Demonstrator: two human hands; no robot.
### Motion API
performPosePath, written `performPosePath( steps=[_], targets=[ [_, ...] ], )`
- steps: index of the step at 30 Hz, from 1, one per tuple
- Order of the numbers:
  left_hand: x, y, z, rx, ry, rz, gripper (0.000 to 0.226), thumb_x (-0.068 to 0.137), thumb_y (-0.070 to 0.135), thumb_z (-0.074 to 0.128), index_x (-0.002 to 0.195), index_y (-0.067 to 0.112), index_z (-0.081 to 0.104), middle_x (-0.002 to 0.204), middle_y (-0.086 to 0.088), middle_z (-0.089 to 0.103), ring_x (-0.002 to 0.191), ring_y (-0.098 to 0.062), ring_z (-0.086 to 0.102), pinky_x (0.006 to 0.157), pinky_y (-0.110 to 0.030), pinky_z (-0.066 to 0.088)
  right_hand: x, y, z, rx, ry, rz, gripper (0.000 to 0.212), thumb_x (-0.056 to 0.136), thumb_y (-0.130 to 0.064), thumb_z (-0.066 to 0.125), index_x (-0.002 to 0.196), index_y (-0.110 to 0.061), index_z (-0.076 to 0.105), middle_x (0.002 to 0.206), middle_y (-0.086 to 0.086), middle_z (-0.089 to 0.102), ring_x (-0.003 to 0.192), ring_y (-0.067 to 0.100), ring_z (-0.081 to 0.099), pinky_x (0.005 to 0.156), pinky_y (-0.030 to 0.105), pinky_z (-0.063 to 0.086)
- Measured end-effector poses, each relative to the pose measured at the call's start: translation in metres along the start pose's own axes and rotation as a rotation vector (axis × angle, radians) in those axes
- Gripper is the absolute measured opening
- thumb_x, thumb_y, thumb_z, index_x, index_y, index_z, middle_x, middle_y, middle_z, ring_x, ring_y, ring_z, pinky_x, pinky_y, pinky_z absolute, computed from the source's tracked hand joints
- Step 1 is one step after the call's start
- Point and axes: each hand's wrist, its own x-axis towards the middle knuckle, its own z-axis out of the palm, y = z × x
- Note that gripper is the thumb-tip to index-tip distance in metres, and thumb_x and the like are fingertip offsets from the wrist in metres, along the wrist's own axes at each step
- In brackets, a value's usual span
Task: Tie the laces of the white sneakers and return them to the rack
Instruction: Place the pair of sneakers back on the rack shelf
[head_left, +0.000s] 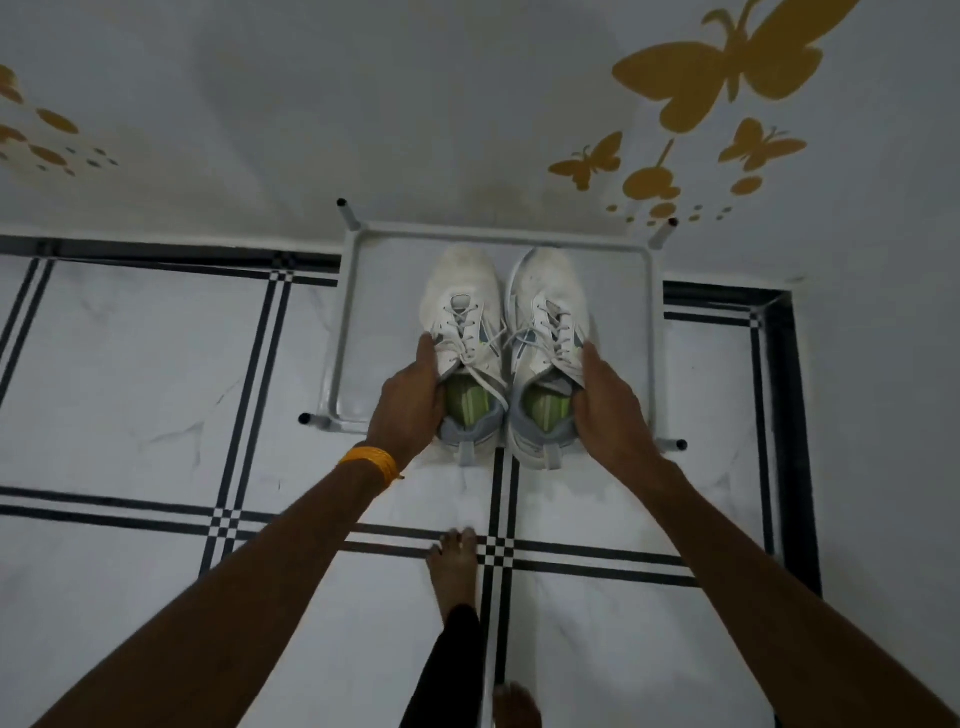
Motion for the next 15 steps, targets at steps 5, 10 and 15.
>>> performPosePath(
  steps=[5, 10, 15],
  targets=[
    [0.050, -0.009, 0.017, -0.026, -0.081, -0.019, 0.065, 0.094, 0.013, 0.047, 0.151, 0.012, 0.017, 0.119, -0.024, 0.065, 0.102, -0.040, 0.065, 0.089, -0.050, 0.054, 0.047, 0.010, 0.014, 0.026, -0.036, 0.062, 0.063, 0.095, -0.005, 0.047, 0.152, -0.009, 0.021, 0.142, 0.020, 0.048, 0.124, 0.035, 0.053, 0.104, 0.042, 0.044],
    [0.076, -0.013, 0.033, -0.017, -0.068, -0.020, 0.062, 0.096, 0.014, 0.047, 0.152, 0.012, 0.020, 0.120, -0.024, 0.063, 0.104, -0.038, 0.064, 0.091, -0.045, 0.053, 0.072, 0.027, 0.028, 0.026, -0.025, 0.058, 0.066, 0.095, -0.007, 0.048, 0.153, -0.011, 0.017, 0.145, 0.019, 0.046, 0.125, 0.032, 0.053, 0.106, 0.043, 0.044],
    [0.072, -0.004, 0.021, 0.207, -0.159, -0.031, 0.072, 0.093, 0.039, 0.052, 0.151, 0.014, 0.018, 0.114, -0.018, 0.068, 0.092, -0.036, 0.068, 0.079, -0.046, 0.057, 0.069, 0.020, 0.006, -0.035, -0.168, 0.070, 0.068, 0.097, -0.029, 0.049, 0.153, -0.019, 0.012, 0.134, 0.017, 0.049, 0.110, 0.032, 0.058, 0.089, 0.044, 0.053]
  ],
)
